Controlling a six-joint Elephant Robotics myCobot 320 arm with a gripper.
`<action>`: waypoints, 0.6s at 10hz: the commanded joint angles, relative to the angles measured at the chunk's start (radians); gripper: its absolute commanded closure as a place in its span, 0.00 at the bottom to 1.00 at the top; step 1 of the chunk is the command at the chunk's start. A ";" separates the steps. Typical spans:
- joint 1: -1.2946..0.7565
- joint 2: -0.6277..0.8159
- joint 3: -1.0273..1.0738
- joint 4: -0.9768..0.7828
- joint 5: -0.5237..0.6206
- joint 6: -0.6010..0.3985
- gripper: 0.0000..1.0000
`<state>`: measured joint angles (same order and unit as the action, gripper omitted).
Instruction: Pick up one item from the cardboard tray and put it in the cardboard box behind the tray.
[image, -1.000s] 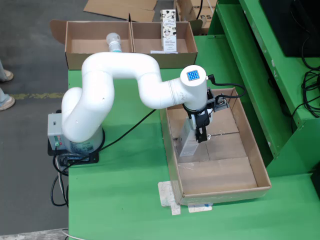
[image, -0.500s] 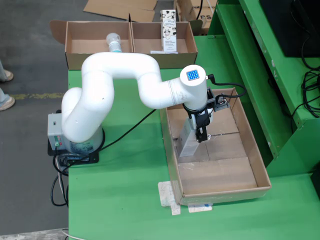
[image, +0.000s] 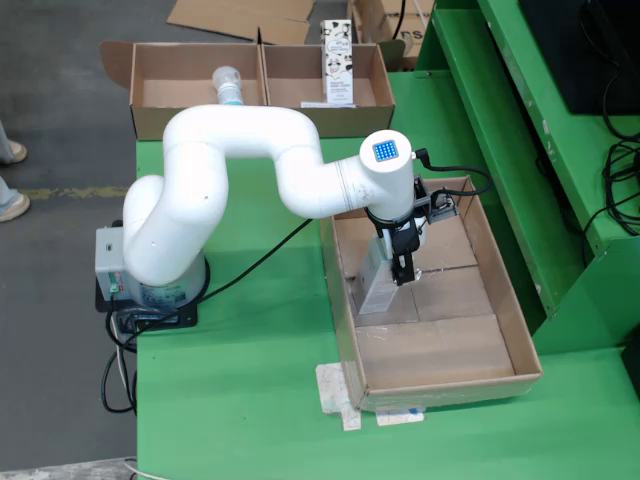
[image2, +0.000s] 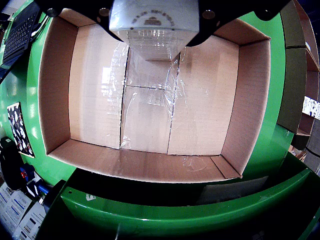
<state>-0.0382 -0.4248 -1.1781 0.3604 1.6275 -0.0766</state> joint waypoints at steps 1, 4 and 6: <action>0.005 0.021 0.018 0.006 0.007 -0.006 1.00; 0.004 0.096 -0.023 0.009 0.013 -0.007 1.00; 0.001 0.175 0.018 -0.061 0.016 -0.008 1.00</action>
<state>-0.0382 -0.3573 -1.2224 0.3588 1.6352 -0.0827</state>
